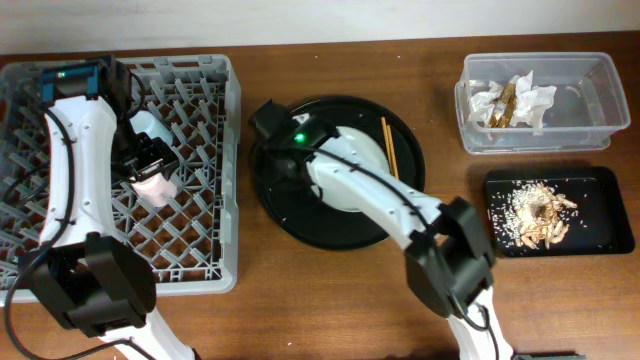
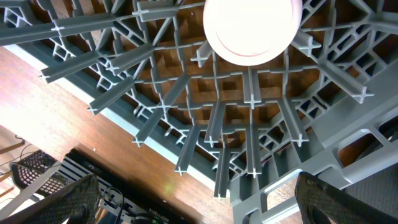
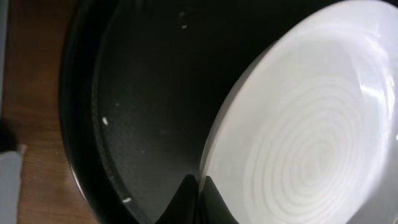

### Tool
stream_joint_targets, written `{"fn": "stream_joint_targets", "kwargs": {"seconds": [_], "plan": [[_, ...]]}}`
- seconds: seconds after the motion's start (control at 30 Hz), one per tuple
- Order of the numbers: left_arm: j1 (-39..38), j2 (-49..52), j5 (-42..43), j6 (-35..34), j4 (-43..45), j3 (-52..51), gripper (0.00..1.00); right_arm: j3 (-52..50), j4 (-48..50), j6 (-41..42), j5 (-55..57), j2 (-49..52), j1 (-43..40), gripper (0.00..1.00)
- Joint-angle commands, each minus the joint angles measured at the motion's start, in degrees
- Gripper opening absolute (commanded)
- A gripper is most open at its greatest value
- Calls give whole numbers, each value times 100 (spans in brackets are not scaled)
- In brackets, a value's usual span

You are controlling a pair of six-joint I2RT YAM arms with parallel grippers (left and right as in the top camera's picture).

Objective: Sort waste into correct bins and load items into the dishwasher rack
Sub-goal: 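Set the empty white plate back on the round black tray, then raise the right gripper away and bring the left gripper to the plate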

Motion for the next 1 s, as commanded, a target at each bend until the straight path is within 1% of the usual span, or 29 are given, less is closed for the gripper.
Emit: {"fn": "stream_joint_targets", "kwargs": {"seconds": [0.0,0.03,0.07,0.1,0.13,0.17,0.2,0.23,0.27,0.3,0.33,0.43,0.47,0.6,0.67,0.73,0.8,0.9,0.97], "plan": [[35,-162,-55,74,11,-22,100,50,155,164,-48,-66,127,13],[35,-162,-52,74,11,-22,100,50,188,164,-74,-66,160,15],[35,-162,-52,74,11,-22,100,50,201,162,-120,-63,179,23],[35,-162,-55,74,11,-22,100,50,214,162,-212,-63,199,33],[35,-162,-52,74,11,-22,99,50,214,160,-337,-66,225,36],[35,-162,-55,74,11,-22,99,50,212,157,-483,-66,247,38],[35,-162,-52,74,11,-22,100,61,186,136,-647,-70,245,42],[37,-162,-55,74,11,-22,99,118,72,138,-767,-92,240,49],[37,-162,-52,74,11,-22,100,173,-31,138,-815,-114,221,53],[35,-162,-55,74,11,-22,100,291,-210,140,-822,-157,195,60],[37,-162,-52,74,11,-22,99,531,-527,140,-820,-249,142,74],[35,-162,-52,74,11,-22,99,1390,-1493,138,-796,-457,-116,96],[35,-162,-52,74,11,-22,99,1910,-2052,136,-769,-555,-341,98],[35,-162,-52,74,11,-22,100,3447,-3790,94,-348,-695,-1364,98],[35,-162,-52,74,11,-22,100,3827,-3779,-732,-365,-739,-2031,98],[35,-162,-55,74,11,-22,100,3840,-3779,-1276,-369,-774,-2608,98],[37,-162,-55,74,11,-22,100,3834,-3779,-1309,-398,-767,-3058,98],[35,-162,-52,74,11,-22,100,3818,-3777,-1303,-914,-767,-3491,98],[35,-162,35,70,13,-22,99,3818,-3777,-1303,-946,-767,-3689,98]]}}
